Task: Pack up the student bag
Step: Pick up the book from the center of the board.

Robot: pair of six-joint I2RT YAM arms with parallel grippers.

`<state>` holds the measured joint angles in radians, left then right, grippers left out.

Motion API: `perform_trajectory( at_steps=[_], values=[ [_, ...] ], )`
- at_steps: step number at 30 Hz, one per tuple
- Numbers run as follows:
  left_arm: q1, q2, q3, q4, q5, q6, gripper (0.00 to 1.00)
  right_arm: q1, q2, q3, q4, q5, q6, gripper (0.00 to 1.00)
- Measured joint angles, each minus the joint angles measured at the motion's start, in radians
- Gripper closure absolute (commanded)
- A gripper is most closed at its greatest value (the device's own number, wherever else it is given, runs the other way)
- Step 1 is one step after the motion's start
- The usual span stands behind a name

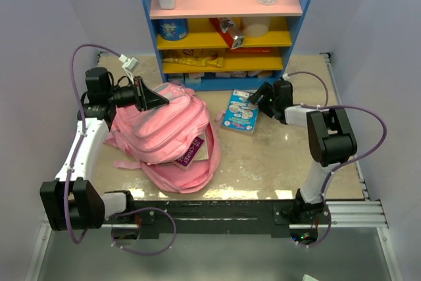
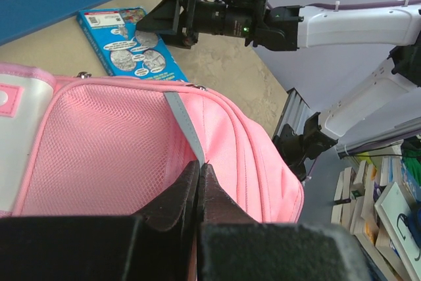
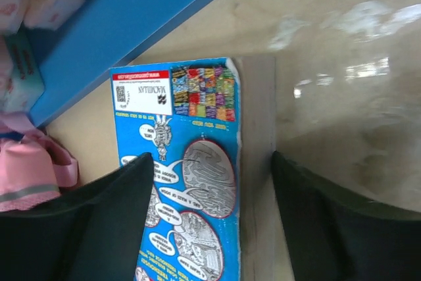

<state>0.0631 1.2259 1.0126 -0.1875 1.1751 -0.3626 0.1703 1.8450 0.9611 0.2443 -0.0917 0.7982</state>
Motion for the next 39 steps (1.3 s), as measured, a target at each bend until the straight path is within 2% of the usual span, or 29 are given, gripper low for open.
perform_trajectory(
  at_steps=[1,3,4,7,10,11,12,15,24,39],
  values=[
    [0.000,0.001,0.001,-0.002,0.000,0.001,1.00,0.011,0.009,-0.002,0.013,-0.002,0.006,0.55],
    [0.000,0.001,0.008,-0.016,0.000,0.009,1.00,0.031,0.019,-0.008,0.031,-0.001,0.021,0.78],
    [0.000,0.001,0.013,-0.023,0.000,0.015,1.00,0.038,0.019,-0.021,0.037,0.002,0.033,0.93],
    [0.000,0.001,0.024,-0.043,-0.002,0.034,1.00,0.048,0.013,-0.045,0.072,0.002,0.068,1.00],
    [0.000,0.001,0.037,-0.071,-0.005,0.054,1.00,0.054,0.013,-0.045,0.074,0.010,0.075,0.98],
    [0.000,0.001,0.041,-0.078,-0.005,0.061,1.00,0.058,0.013,-0.044,0.074,0.015,0.075,0.92],
    [0.000,0.001,0.043,-0.085,-0.005,0.068,1.00,0.063,0.014,-0.042,0.076,0.020,0.075,0.79],
    [0.000,0.001,0.046,-0.099,-0.005,0.088,1.00,0.085,0.016,-0.042,0.084,0.019,0.077,0.71],
    [0.000,0.001,0.046,-0.137,-0.004,0.137,1.00,0.161,0.019,-0.086,0.146,-0.030,0.088,0.64],
    [0.001,-0.002,0.046,-0.147,-0.005,0.165,1.00,0.240,-0.051,-0.069,0.107,-0.037,0.092,0.62]
  ],
)
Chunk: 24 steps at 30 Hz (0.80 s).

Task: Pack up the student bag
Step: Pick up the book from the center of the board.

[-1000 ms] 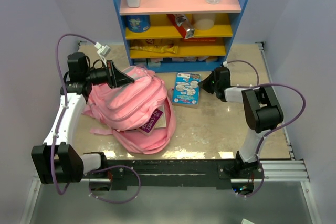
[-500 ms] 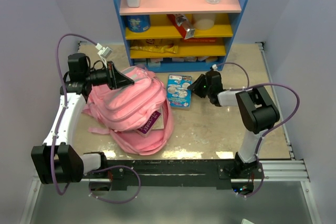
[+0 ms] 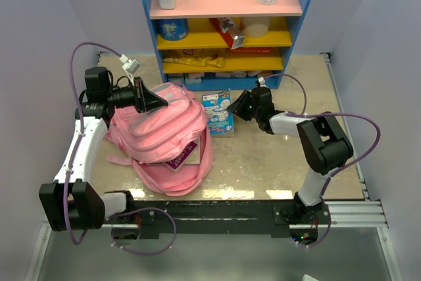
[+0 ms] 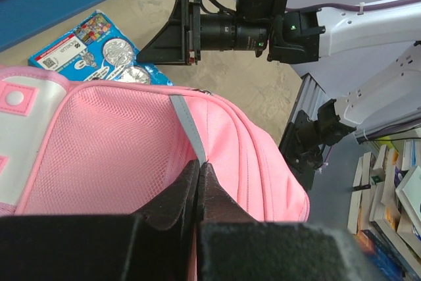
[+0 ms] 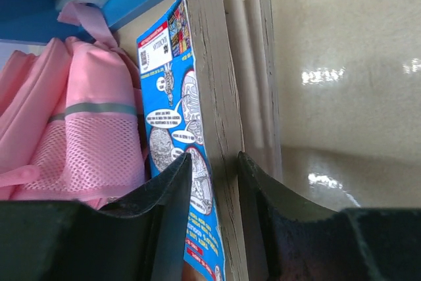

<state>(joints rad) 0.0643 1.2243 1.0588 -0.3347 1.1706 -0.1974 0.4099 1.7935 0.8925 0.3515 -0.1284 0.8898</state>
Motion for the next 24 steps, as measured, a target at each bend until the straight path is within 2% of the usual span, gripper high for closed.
perform_trajectory(
  at_steps=[11,21,24],
  values=[
    [0.000,-0.001,0.000,-0.002,0.000,0.000,1.00,0.031,0.003,0.035,0.005,-0.030,0.003,0.64],
    [0.001,-0.004,0.000,-0.005,0.001,0.004,1.00,0.041,0.069,0.069,0.004,-0.074,-0.037,0.57],
    [0.001,-0.006,0.000,-0.005,0.001,0.003,1.00,0.043,0.069,0.069,0.008,-0.085,-0.045,0.59]
  ],
)
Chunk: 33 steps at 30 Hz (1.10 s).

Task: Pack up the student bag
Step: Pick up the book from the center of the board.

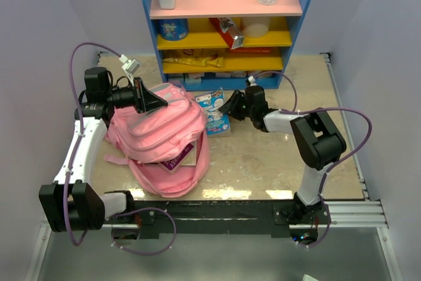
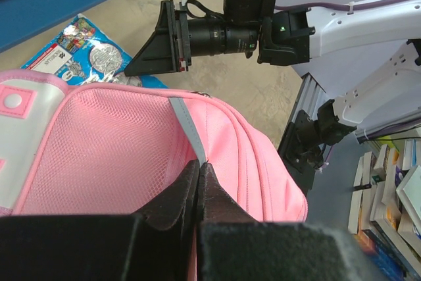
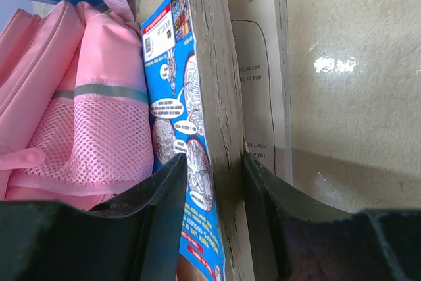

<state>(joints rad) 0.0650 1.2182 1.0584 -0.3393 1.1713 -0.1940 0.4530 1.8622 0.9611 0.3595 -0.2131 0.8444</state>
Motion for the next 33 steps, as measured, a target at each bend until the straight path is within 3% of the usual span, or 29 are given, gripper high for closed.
perform_trajectory(
  at_steps=[4,5,6,17,33],
  values=[
    [0.000,-0.001,0.000,0.000,0.000,0.000,1.00,0.000,0.001,0.003,0.000,-0.016,-0.007,0.77],
    [0.000,-0.001,0.000,0.000,0.000,0.000,1.00,0.000,0.003,0.003,-0.001,-0.021,-0.010,0.92],
    [0.000,-0.002,0.000,0.000,0.000,0.000,1.00,0.000,0.004,0.004,-0.001,-0.025,-0.011,1.00],
    [0.000,-0.002,0.000,0.000,0.000,0.000,1.00,-0.005,-0.031,-0.021,-0.001,-0.061,0.015,1.00],
    [0.002,-0.001,-0.008,0.124,-0.056,-0.086,1.00,-0.173,-0.535,-0.156,-0.202,-0.245,0.121,1.00]
  ],
)
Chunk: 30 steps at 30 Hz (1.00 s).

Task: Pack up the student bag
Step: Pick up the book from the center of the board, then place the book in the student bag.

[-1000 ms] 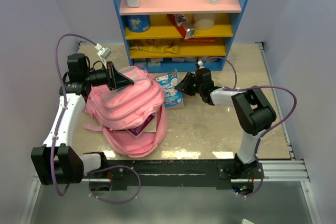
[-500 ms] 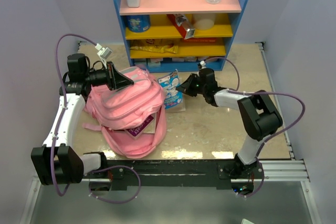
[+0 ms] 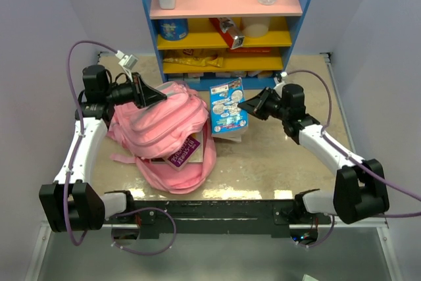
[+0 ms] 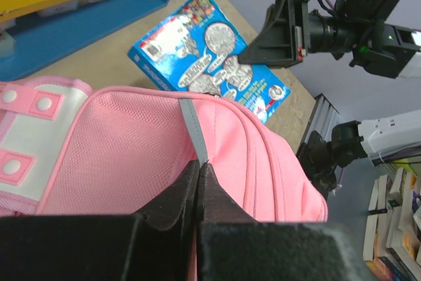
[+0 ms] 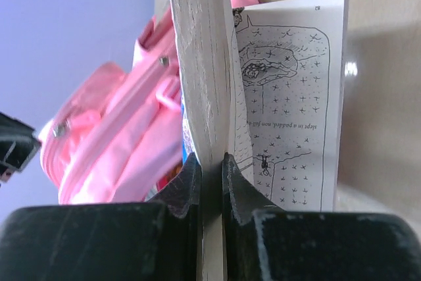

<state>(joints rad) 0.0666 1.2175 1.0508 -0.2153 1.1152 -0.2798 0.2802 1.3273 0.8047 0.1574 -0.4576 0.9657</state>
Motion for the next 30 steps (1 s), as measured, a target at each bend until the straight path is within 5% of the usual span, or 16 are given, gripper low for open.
perform_trajectory(
  at_steps=[15,30],
  values=[
    [0.009,0.000,-0.045,0.182,-0.021,-0.160,1.00,0.026,-0.353,-0.306,-0.134,-0.058,0.110,1.00],
    [0.002,-0.006,-0.051,0.196,-0.023,-0.185,1.00,0.351,-0.224,-0.225,-0.007,0.087,0.232,1.00]
  ],
)
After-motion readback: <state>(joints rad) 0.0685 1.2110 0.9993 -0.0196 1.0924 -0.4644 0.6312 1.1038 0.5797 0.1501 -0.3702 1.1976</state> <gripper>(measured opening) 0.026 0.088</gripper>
